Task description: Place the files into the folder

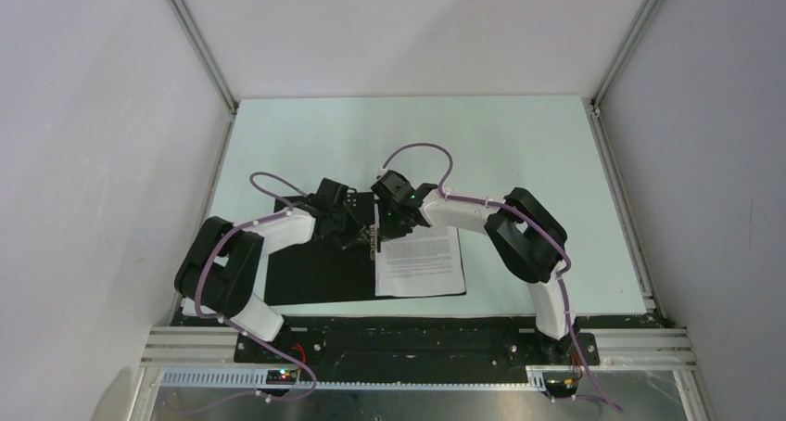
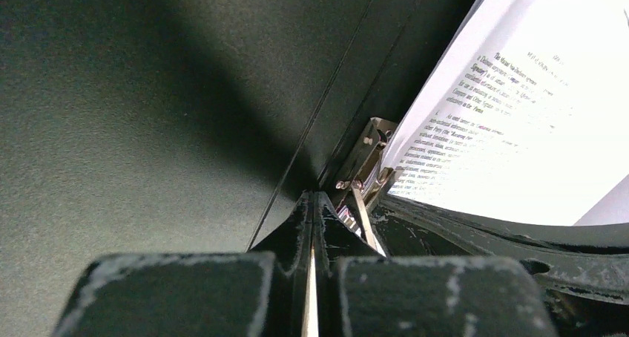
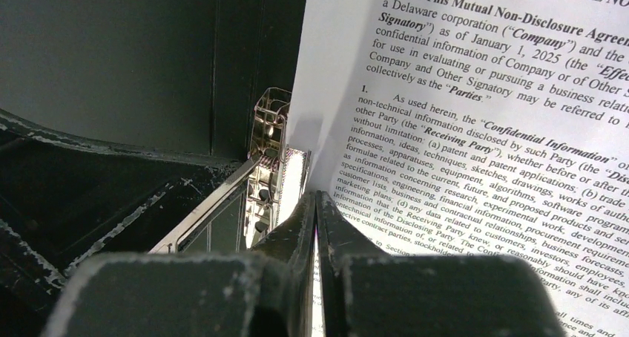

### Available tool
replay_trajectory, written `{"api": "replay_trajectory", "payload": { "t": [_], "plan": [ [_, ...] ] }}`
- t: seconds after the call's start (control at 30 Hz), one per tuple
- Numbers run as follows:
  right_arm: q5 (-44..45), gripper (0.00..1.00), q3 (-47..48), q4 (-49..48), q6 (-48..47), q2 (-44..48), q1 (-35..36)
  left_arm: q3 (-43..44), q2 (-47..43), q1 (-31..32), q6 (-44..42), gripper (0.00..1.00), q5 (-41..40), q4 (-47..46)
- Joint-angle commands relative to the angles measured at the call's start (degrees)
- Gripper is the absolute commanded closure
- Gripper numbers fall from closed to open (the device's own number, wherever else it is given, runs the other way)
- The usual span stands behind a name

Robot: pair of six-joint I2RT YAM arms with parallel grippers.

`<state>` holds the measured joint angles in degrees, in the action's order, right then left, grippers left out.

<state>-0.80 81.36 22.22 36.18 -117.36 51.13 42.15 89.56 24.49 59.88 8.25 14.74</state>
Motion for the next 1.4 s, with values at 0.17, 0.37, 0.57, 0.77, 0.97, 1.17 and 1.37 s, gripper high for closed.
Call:
{"api": "replay_trajectory", "payload": {
  "t": [0.17, 0.37, 0.57, 0.77, 0.97, 1.17, 1.37],
  "plan": [
    [-0.22, 0.95, -2.13, -0.14, -1.34, 0.2, -2.68, -4.13, 1.14, 4.46, 10.63, 1.0, 2.14, -5.89],
    [-0.01, 0.95, -2.9, 0.46, -2.92, 2.3, -6.3, -2.53, 3.06, 7.96, 15.23, 1.0, 1.57, -9.36],
    [0.09, 0.95, -3.05, 1.45, -4.18, 4.0, -8.63, -1.65, 3.34, 9.29, 16.19, 1.0, 0.42, -9.96],
    [0.32, 0.95, -3.05, 1.8, -4.33, 5.13, -8.97, -1.8, 0.45, 9.35, 12.99, 0.99, -1.12, -7.7],
    [0.72, 0.95, -2.97, 2.0, -4.36, 6.52, -8.95, -1.86, -2.68, 9.26, 9.57, 0.95, -2.27, -5.89],
    [2.7, 0.9, -1.87, 4.15, -5.16, 9.35, -8.77, -0.3, -6.17, 8.86, 6.49, 0.89, -3.09, -3.3],
    [6.14, 0.83, 0.75, 8.9, -7.35, 11.98, -5.41, -2.49, -11.34, 4.89, 2.8, 0.87, -3.09, 0.31]
  ]
}}
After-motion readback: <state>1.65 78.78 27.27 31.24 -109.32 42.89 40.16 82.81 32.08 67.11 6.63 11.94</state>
